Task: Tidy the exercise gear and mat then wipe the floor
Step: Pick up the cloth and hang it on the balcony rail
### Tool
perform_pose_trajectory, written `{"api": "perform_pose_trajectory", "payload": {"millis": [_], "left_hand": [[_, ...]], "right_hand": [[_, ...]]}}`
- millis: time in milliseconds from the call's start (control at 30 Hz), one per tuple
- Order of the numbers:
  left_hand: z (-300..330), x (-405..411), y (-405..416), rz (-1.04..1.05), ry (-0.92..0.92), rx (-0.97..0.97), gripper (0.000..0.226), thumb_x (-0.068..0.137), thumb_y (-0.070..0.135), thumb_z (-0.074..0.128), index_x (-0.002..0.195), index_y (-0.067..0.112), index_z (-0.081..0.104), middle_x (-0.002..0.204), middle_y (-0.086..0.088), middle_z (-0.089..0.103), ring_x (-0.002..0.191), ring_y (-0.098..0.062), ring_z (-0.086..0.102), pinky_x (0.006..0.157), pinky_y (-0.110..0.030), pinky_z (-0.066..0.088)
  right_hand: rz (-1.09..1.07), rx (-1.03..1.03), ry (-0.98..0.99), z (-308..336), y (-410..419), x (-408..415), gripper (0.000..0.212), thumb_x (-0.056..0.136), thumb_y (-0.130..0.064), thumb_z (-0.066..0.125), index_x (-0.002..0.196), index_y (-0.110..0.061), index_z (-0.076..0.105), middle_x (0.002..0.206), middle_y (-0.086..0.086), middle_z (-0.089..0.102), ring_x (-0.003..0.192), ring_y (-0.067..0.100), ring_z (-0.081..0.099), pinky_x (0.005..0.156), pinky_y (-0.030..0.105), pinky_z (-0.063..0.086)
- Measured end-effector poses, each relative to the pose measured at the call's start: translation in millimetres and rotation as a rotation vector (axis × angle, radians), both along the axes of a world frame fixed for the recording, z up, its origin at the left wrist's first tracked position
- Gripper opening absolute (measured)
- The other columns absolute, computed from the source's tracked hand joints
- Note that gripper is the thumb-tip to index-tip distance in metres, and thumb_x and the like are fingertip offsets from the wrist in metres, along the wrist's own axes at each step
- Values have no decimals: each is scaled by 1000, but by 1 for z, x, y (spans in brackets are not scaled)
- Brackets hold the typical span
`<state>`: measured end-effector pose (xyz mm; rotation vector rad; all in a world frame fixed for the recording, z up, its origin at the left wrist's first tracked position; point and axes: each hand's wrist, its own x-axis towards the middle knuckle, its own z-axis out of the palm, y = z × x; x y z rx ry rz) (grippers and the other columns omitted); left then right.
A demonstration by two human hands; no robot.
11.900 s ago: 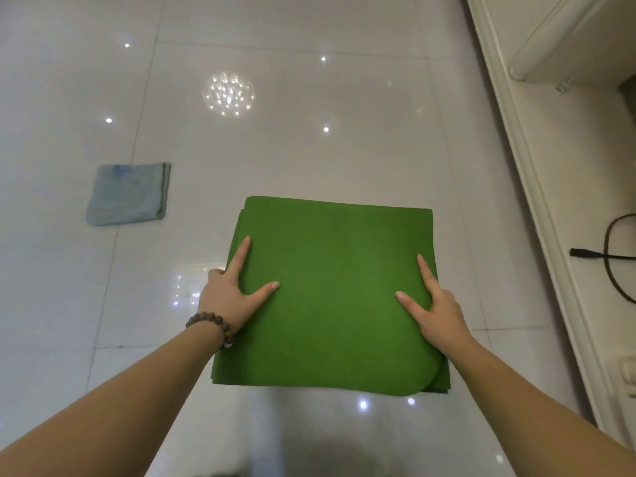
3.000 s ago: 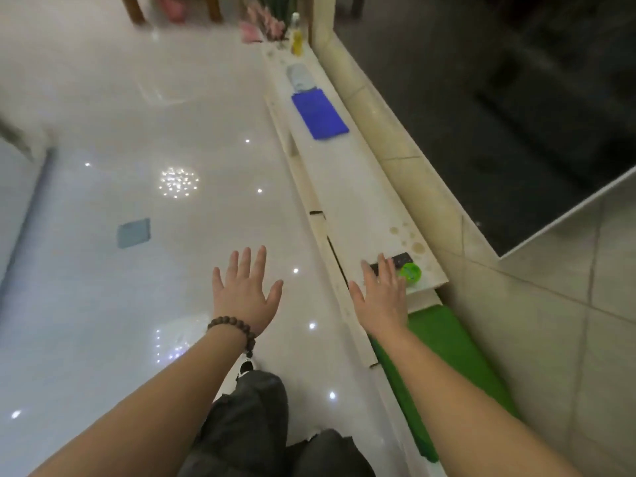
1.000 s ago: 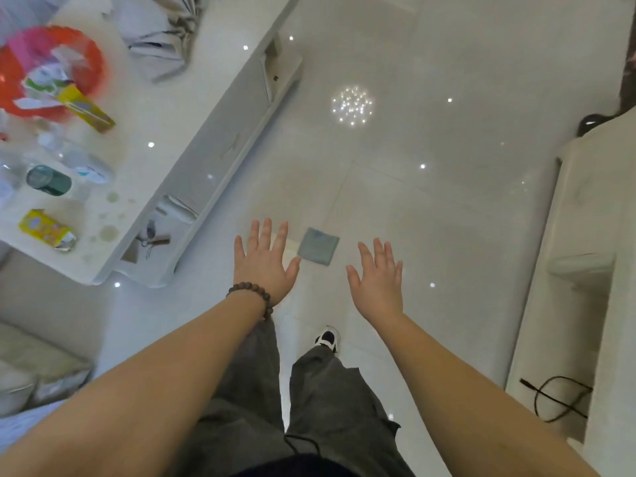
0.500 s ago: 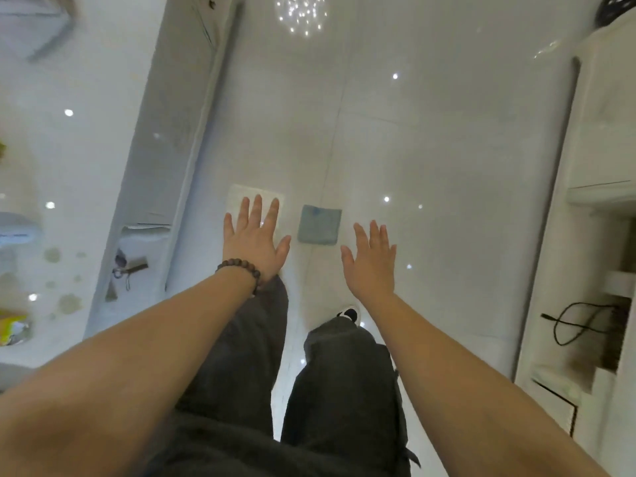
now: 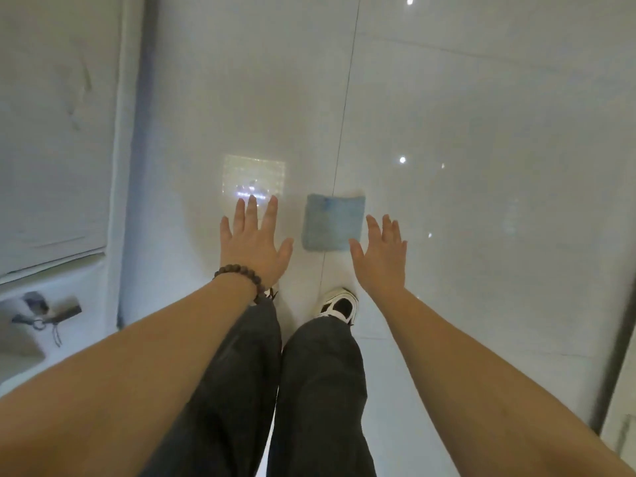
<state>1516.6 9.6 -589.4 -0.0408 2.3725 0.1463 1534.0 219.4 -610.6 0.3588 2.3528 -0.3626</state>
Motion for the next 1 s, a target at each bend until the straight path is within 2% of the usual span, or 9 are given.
{"api": "perform_pose_trajectory", "payload": {"millis": [167, 333, 433, 500, 633, 700, 767, 833, 1000], "left_hand": [[-113, 1, 8, 21, 24, 23, 72, 97, 54, 26, 152, 26, -11, 161, -10, -8, 148, -28, -9, 119, -49, 1], [-176, 12, 6, 34, 51, 82, 74, 96, 52, 31, 153, 26, -8, 161, -10, -5, 148, -26, -8, 120, -47, 2], [-188, 19, 5, 37, 44, 87, 74, 96, 52, 32, 153, 26, -8, 161, -10, -4, 148, -25, -8, 120, -46, 2], [-188, 21, 6, 28, 28, 90, 74, 96, 52, 31, 153, 26, -9, 161, -9, -5, 148, -25, -9, 120, -46, 1], [-186, 18, 8, 3, -3, 94, 73, 96, 54, 27, 152, 27, -11, 161, -9, -7, 148, -24, -10, 120, -45, 1], [-181, 14, 8, -2, 3, 93, 73, 96, 54, 28, 152, 27, -10, 161, -9, -7, 148, -25, -9, 120, -46, 2], [-170, 9, 9, -5, 26, 90, 73, 96, 53, 29, 153, 26, -8, 161, -9, -5, 148, -25, -8, 120, -47, 3], [-152, 4, 12, -11, 48, 88, 73, 96, 53, 30, 153, 26, -8, 161, -9, -5, 148, -25, -8, 120, -46, 4], [-77, -18, 23, -44, 98, 99, 72, 97, 53, 28, 152, 27, -10, 161, -9, -6, 148, -25, -9, 119, -46, 2]], "right_hand": [[-80, -54, 43, -126, 9, 1, 63, 98, -42, 41, 152, -20, 14, 159, 11, 10, 145, 28, 11, 118, 43, 13], [-323, -56, 94, -197, 4, -2, 83, 90, -43, 57, 152, -21, 6, 149, 12, 24, 129, 30, 33, 100, 44, 42], [-544, -79, 61, -218, -4, -1, 90, 86, -36, 65, 152, -16, 6, 143, 13, 29, 124, 32, 39, 94, 41, 42], [-627, -82, 39, -226, -8, 0, 82, 86, -30, 65, 148, -14, 15, 137, 13, 36, 118, 33, 44, 89, 41, 43], [-705, -119, 48, -232, -9, -4, 34, 92, -18, 54, 123, -7, 45, 112, 13, 59, 88, 23, 52, 70, 32, 41], [-574, -62, 92, -225, -8, -7, 25, 93, -21, 51, 113, -6, 54, 107, 13, 58, 95, 27, 52, 73, 34, 42], [-524, -89, 154, -210, -8, -7, 20, 94, -22, 50, 106, -7, 54, 105, 12, 54, 96, 29, 50, 72, 33, 40], [-522, -179, 209, -186, -7, -9, 9, 94, -19, 48, 93, -11, 49, 94, 9, 54, 82, 24, 51, 62, 30, 36], [-386, -228, 292, -97, 1, -22, 16, 96, -19, 45, 81, -14, 43, 73, 2, 49, 61, 16, 42, 52, 29, 31]]}}
